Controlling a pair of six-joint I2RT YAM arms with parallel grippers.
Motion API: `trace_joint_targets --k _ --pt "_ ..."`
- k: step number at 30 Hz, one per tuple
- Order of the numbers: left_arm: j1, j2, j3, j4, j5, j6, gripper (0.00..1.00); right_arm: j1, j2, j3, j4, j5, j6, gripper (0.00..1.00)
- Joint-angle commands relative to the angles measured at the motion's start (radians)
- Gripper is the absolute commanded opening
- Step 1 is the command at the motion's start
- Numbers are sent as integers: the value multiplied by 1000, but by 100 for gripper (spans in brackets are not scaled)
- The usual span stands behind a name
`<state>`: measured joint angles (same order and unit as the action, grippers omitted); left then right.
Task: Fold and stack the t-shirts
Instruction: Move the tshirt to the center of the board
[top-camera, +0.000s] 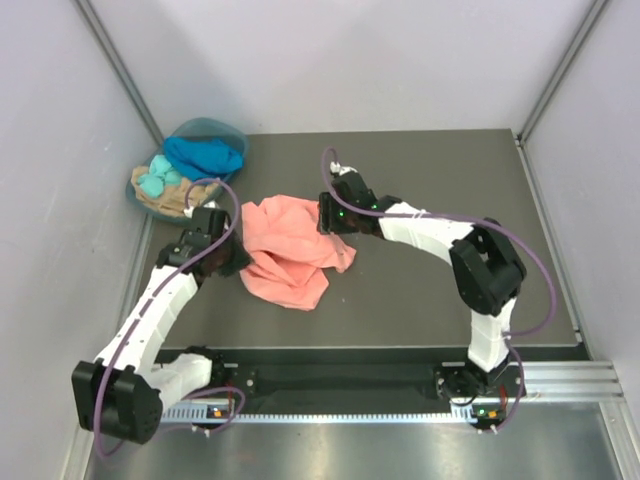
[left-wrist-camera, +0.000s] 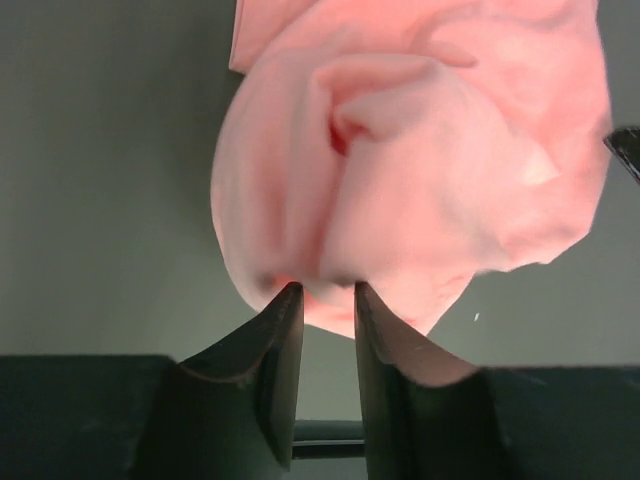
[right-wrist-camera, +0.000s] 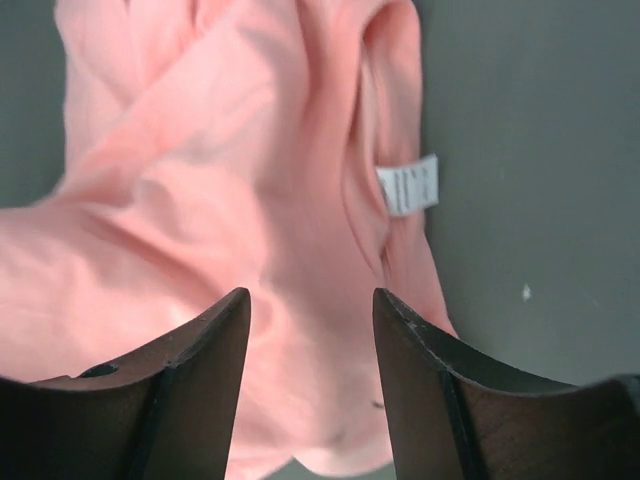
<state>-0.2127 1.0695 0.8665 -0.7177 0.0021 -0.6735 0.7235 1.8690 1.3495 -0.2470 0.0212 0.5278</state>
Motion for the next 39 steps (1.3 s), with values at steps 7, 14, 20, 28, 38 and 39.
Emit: trace_joint_targets --k 7,14,20,28,38,39 --pt "84 32 115 27 -22 26 41 68 -63 44 -146 54 119 57" --pt "196 98 102 145 26 5 49 177 -162 -41 -189 132 310 63" --pt "294 201 86 216 231 -40 49 324 -100 -62 -155 161 348 60" --pt "319 175 66 208 164 18 50 421 30 -15 -213 278 311 60" --pt "319 184 26 262 251 35 50 403 61 -49 -222 287 313 18" --pt "319 184 26 261 253 40 50 384 33 -65 -224 287 302 0"
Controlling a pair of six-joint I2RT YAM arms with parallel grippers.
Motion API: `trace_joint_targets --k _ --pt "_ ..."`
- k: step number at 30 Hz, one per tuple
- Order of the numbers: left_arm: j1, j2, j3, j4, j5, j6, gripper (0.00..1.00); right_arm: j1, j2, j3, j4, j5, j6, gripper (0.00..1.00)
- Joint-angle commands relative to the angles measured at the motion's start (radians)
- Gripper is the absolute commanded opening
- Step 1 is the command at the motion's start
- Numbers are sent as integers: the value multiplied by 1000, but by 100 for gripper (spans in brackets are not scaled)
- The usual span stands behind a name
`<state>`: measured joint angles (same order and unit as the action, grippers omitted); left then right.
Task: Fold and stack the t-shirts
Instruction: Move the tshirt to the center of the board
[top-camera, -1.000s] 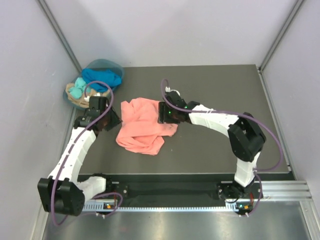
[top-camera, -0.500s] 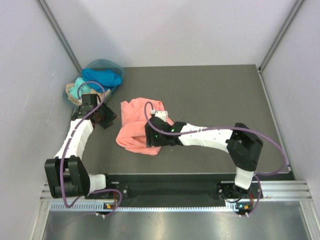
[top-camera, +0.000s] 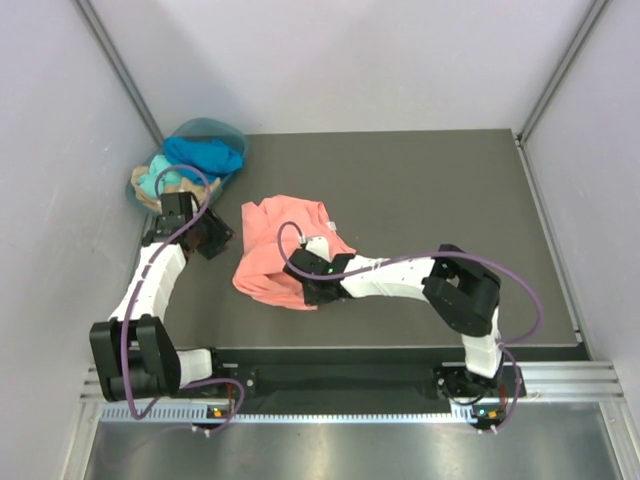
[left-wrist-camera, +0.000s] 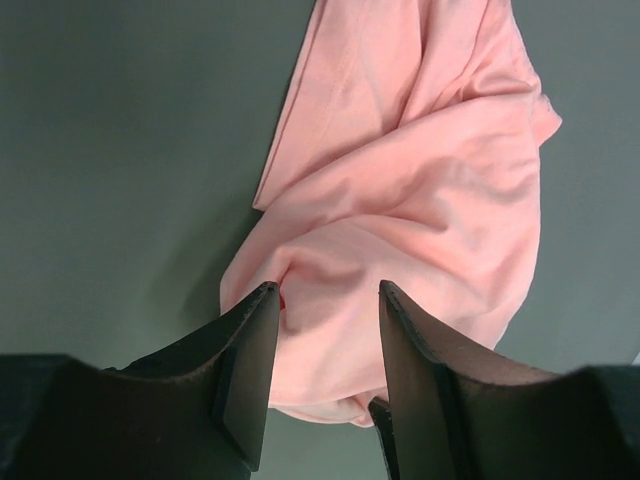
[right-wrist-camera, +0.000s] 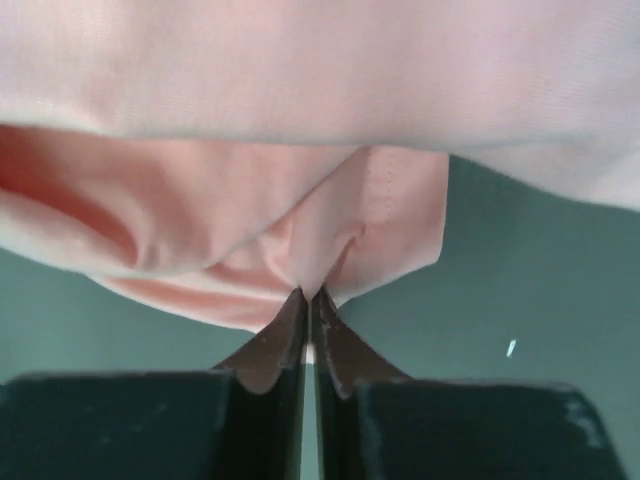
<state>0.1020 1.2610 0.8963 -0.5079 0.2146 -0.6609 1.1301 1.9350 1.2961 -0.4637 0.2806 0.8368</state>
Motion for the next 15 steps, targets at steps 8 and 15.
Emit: trace_joint_targets --k 8,15 --pt "-25 -34 -20 31 55 38 49 -327 -388 -216 -18 -58 -143 0" --pt "-191 -45 -108 103 3 -39 49 -677 -501 -238 -35 -214 -338 0"
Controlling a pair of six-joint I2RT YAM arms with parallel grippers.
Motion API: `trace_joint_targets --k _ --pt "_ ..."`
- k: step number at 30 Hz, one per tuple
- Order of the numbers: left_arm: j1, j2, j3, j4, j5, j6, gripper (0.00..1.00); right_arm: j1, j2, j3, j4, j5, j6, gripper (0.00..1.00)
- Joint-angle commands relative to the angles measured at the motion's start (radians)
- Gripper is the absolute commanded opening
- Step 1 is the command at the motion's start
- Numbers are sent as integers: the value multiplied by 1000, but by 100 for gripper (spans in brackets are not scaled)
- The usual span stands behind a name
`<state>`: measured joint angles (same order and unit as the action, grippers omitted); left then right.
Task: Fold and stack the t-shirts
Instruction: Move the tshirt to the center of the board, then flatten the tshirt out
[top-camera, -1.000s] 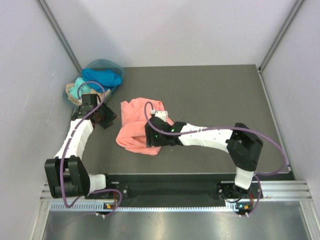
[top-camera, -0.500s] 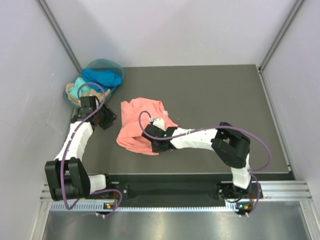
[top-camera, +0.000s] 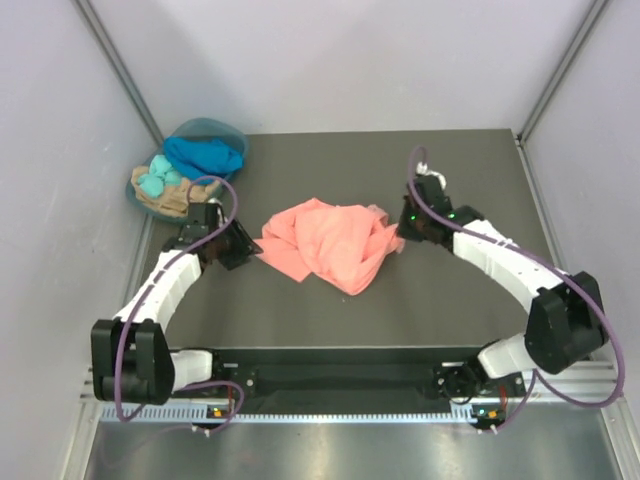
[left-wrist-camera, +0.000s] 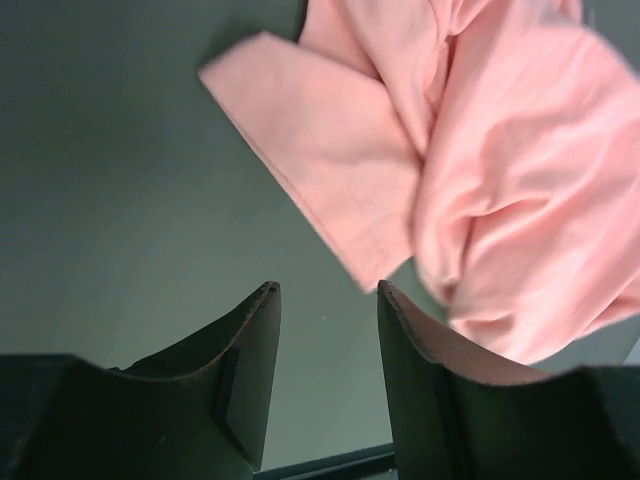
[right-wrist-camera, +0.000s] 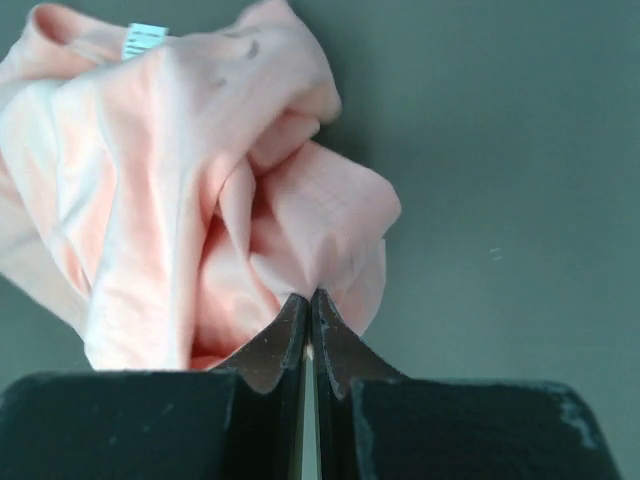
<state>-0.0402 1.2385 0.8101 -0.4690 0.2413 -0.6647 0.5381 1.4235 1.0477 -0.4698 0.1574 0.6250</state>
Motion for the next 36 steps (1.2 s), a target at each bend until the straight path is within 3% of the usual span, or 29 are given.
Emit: trace_joint_targets --k 1,4,10,14,15,19,24,29,36 --pt "-58 -17 -25 64 -36 -36 48 -114 26 21 -30 -120 -143 0" --pt "-67 -13 -35 72 -37 -42 48 -214 113 101 -53 -153 -188 0" --pt "-96 32 -60 110 -28 -47 47 -328 259 322 -121 -116 -228 16" --pt "-153 79 -60 167 -43 -88 45 -320 221 371 -165 -93 -185 40" --pt "-194 90 -65 191 -53 -101 45 -311 188 355 -170 -91 -177 42" --pt "-335 137 -69 257 -131 -150 42 -248 100 263 -164 -85 -154 43" --pt "-478 257 -9 263 -269 -64 33 -159 -29 112 -149 -93 -116 42" --pt "-567 323 26 267 -379 13 33 -98 -156 -26 -106 -131 -42 42" --pt "-639 317 8 291 -454 31 34 -49 -186 -101 -61 -144 -13 43"
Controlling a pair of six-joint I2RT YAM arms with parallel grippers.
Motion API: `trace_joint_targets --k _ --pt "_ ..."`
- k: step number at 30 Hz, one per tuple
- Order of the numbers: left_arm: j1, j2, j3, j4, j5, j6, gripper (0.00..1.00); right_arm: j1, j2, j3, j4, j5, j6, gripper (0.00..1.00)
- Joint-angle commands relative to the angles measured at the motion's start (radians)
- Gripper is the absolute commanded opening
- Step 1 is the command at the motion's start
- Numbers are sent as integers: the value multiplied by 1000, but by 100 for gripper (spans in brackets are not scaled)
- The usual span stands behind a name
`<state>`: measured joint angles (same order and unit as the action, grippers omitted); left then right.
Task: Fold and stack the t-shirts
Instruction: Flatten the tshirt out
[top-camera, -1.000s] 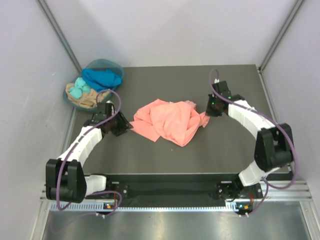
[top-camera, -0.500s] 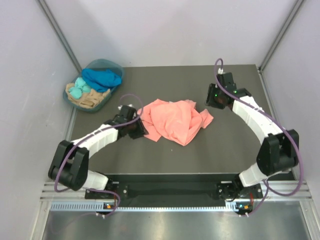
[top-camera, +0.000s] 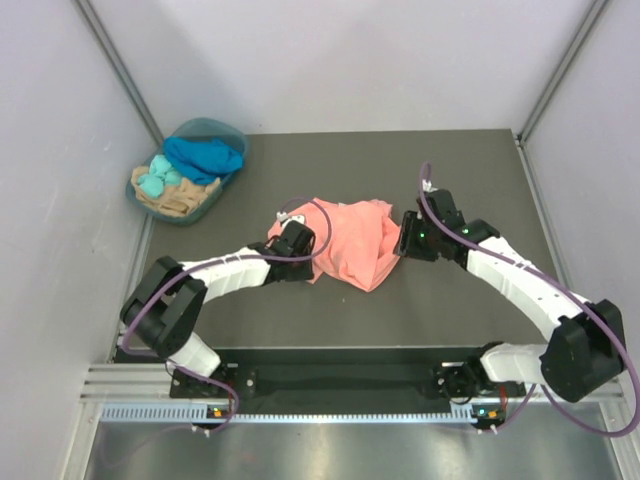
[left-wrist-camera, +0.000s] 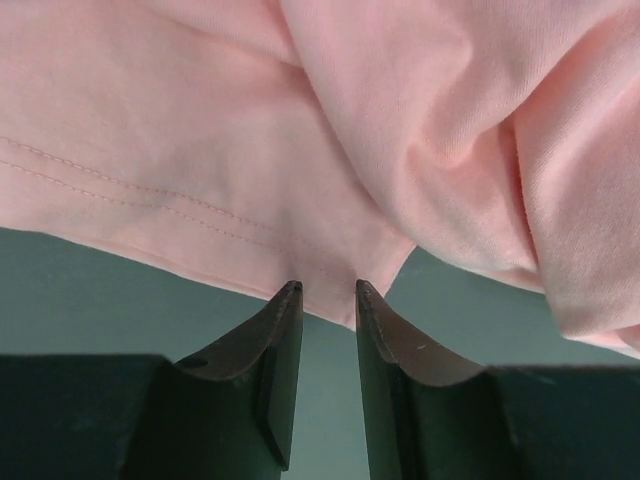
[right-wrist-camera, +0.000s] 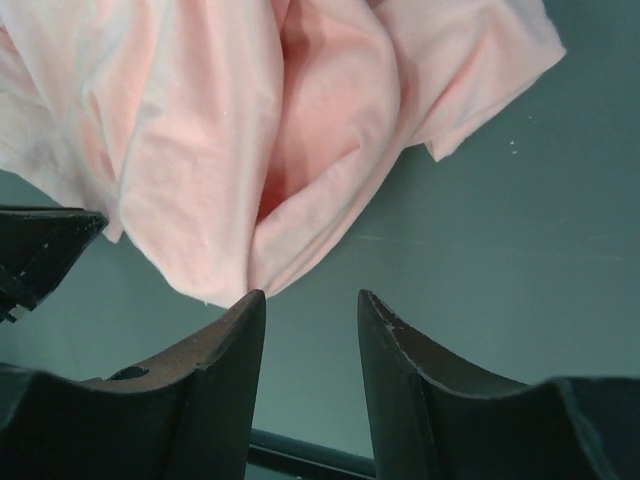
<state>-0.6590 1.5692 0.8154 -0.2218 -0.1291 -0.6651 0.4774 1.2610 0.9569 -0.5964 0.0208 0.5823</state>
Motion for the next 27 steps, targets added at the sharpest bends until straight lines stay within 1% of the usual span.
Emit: trace_joint_targets --k 1,5,8,16,19,24,25,26,27 --pt "-30 -18 -1 50 -92 47 34 12 -23 -12 66 -10 25 43" --pt "-71 -21 7 61 -124 96 34 12 -26 -29 83 -7 27 43" --pt "-94 6 22 44 -142 111 34 12 -23 -32 95 -15 27 43" --pt "-128 18 -4 22 -167 104 34 12 -5 -56 118 -18 34 44" --pt "-142 44 4 24 -165 111 34 24 -14 -83 145 -47 56 52" --pt "-159 84 13 22 -181 110 33 79 -6 -121 217 -42 96 57" --pt "-157 91 14 18 -184 108 31 105 -2 -130 228 -39 114 59" --pt "-159 104 22 6 -187 107 20 121 15 -135 259 -36 123 59" --pt "-160 109 27 -4 -199 105 14 131 26 -141 276 -35 131 60"
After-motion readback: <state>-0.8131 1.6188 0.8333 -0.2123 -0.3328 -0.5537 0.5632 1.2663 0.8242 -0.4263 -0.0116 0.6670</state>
